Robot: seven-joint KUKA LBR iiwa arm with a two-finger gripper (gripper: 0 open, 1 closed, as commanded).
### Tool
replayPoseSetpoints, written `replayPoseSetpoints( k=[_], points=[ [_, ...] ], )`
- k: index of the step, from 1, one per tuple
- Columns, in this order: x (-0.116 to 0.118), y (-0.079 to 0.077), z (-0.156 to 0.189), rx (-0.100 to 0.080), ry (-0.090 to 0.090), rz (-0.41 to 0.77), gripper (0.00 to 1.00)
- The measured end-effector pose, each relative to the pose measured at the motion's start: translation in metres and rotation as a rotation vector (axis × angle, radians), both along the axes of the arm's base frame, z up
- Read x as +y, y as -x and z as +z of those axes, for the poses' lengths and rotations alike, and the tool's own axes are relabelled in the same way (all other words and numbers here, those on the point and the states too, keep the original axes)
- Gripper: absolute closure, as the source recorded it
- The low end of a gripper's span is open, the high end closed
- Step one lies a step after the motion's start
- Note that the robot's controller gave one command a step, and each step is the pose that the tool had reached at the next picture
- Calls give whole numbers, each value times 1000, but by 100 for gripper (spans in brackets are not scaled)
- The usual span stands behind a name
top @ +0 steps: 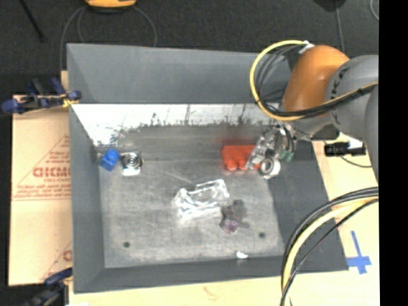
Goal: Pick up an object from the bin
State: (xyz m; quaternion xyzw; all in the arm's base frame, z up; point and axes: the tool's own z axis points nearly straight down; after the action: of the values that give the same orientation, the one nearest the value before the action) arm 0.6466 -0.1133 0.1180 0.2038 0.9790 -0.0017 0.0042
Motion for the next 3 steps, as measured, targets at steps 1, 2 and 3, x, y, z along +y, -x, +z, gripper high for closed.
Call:
replayPoseSetpoints(
  k=[1,2,3],
  points=[
    [-6,4,17,-1,-3,-19,100],
    [2,3,46,-2,0,85,100],
    [-26,62,132,-1,3,256,100]
  ],
)
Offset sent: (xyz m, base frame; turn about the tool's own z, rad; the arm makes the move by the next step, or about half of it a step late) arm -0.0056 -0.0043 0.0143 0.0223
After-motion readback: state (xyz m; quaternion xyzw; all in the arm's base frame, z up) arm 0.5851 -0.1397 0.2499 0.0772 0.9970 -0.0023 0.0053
